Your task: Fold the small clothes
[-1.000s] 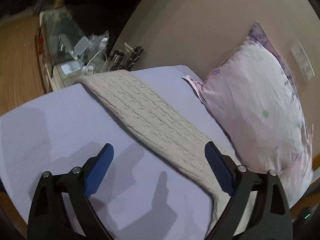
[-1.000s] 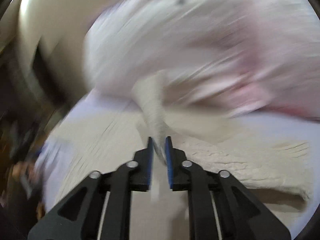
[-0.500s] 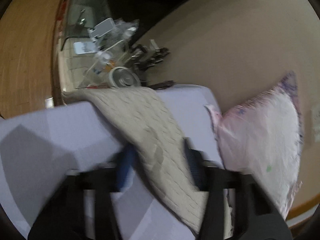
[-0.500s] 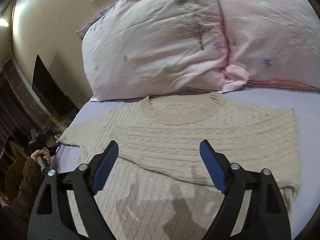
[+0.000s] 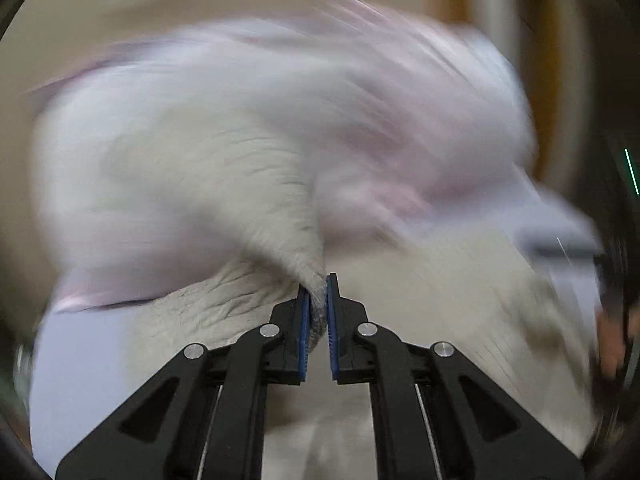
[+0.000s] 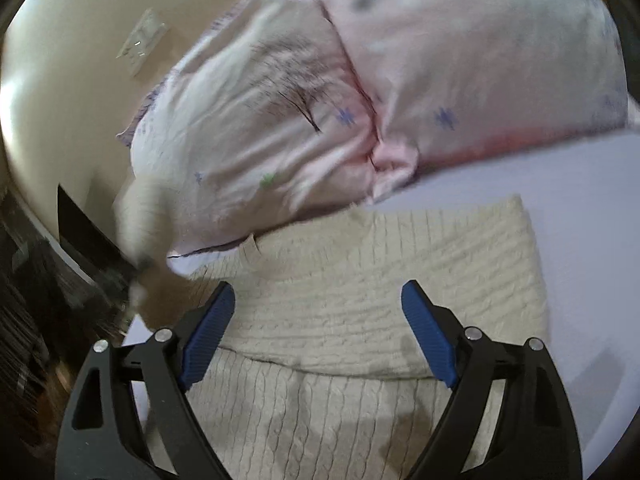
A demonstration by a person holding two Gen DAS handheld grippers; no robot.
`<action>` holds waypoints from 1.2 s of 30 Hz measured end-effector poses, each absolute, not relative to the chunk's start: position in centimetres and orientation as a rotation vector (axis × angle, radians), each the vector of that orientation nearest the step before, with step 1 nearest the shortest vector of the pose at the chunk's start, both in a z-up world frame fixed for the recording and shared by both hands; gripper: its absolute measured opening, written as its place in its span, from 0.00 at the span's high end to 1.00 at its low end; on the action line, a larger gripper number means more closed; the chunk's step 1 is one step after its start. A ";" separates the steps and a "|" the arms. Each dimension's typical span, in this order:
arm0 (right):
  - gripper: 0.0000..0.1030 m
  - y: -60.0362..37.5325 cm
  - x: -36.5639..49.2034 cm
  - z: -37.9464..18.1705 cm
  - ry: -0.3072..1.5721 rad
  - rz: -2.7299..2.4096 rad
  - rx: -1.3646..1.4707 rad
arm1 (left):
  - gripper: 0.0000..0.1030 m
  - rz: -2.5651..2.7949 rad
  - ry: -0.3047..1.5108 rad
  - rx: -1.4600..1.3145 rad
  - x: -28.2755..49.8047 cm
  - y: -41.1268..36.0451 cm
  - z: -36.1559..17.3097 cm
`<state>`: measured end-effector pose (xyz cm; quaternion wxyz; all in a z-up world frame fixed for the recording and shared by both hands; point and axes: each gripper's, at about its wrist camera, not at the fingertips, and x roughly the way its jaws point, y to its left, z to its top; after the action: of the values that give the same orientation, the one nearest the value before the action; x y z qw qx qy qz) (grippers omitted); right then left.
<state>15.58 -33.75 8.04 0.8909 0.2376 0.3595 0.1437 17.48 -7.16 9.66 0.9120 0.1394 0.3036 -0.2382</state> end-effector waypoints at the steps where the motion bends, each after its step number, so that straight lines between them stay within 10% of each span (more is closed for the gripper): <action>1: 0.17 -34.2 15.8 7.5 0.766 0.290 0.516 | 0.93 -0.543 0.672 0.365 16.8 -10.1 7.7; 7: 0.35 -37.9 16.2 5.5 0.826 0.217 0.617 | 0.88 -0.595 0.726 0.370 14.0 -10.5 5.5; 15: 0.51 -39.7 15.8 3.3 0.903 0.065 0.624 | 0.47 -0.286 0.791 0.033 10.3 5.5 7.3; 16: 0.59 -39.4 16.1 2.7 0.923 0.064 0.616 | 0.46 -0.250 0.814 -0.001 9.5 7.1 6.8; 17: 0.88 -39.0 16.4 2.4 0.927 0.079 0.602 | 0.45 -0.237 0.826 -0.026 9.1 7.9 6.4; 21: 0.94 -39.7 16.7 3.5 0.796 0.017 0.585 | 0.41 -0.280 0.877 -0.195 7.3 11.0 4.9; 25: 0.76 -40.7 15.4 3.5 0.848 0.033 0.614 | 0.38 -0.351 0.902 -0.301 5.5 11.2 3.1; 28: 0.43 -41.0 11.6 3.9 0.858 0.027 0.567 | 0.38 -0.358 0.915 -0.312 4.3 11.0 2.4; 36: 0.63 -42.1 0.9 1.0 0.947 0.126 0.626 | 0.53 -0.453 0.900 -0.436 -0.9 11.5 1.6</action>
<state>0.88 -42.07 0.96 0.8413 0.2964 0.4482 0.0598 -0.86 11.54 1.64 0.8532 -0.2070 0.4277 -0.2153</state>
